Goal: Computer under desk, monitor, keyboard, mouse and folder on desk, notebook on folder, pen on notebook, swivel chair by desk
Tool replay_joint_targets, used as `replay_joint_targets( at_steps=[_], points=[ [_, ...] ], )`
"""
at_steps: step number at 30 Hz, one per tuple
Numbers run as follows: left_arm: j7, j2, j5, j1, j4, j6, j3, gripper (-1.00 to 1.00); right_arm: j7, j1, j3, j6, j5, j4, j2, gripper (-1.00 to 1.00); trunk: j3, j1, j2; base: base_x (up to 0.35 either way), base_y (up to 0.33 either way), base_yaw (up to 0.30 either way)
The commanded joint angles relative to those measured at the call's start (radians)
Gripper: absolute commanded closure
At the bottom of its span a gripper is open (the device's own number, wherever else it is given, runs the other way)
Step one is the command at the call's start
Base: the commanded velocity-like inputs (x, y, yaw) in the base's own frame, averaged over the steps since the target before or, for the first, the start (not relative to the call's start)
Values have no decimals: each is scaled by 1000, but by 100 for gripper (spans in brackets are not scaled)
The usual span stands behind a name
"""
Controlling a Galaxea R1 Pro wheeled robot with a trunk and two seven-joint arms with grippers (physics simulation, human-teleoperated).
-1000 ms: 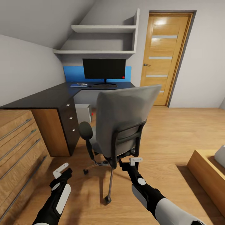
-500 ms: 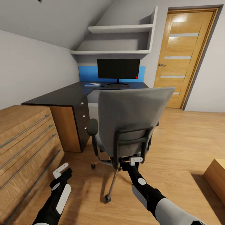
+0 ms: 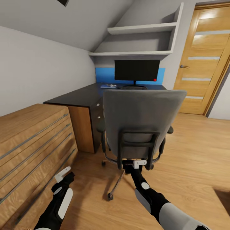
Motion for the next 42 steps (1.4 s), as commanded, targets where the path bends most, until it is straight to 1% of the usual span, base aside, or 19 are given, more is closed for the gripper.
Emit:
replay_joint_targets(
  at_steps=[1,3,5,9,11,17,20,25,30,32,40,41,42],
  points=[
    [2,-2,4,0,-2,6,-2,-100,-7,-1,9,-6,-4,0,-1,-100,-1,0,0,0,0,274],
    [2,-3,4,0,-1,6,-14,-100,-7,-1,9,-7,-4,0,-1,-100,-1,0,0,0,0,274],
    [2,-3,4,0,0,6,-35,-100,-7,-1,9,-8,-4,0,-1,-100,-1,0,0,0,0,248],
    [2,-3,4,-1,2,6,-76,-100,-5,-1,8,-8,-4,0,-2,-100,-1,0,0,0,0,94],
    [2,-3,4,0,3,6,-89,-100,-5,-1,8,-9,-4,0,-2,-100,-1,0,0,0,0,25],
    [2,-5,4,0,3,8,-99,-100,-4,-1,8,-9,-4,0,-2,-100,-1,0,0,-14,10,7],
    [2,-5,4,0,3,8,-106,-100,-3,-1,8,-9,-4,1,-2,-100,-1,0,0,-173,150,1],
    [1,-5,5,0,4,8,-128,-100,-3,-1,9,-9,-4,2,-1,-100,-1,0,0,-235,209,-15],
    [1,-5,6,0,6,10,-158,-100,-1,-1,9,-9,-3,1,-1,-100,1,0,0,-150,116,-225],
    [1,-5,6,0,6,20,-180,-100,-1,-1,9,-9,-3,0,-1,-100,1,0,0,-44,30,-261],
    [1,-6,6,0,7,39,-207,-100,-1,-1,9,-10,-3,0,-2,-100,5,0,0,-13,9,-268],
    [1,-6,6,0,7,40,-213,-100,-1,-1,9,-10,-3,0,-2,-100,5,0,0,-3,2,-271],
    [1,-6,6,0,8,40,-229,-100,-1,-1,9,-10,-3,0,-2,-100,6,0,0,-2,1,-272]
  ],
)
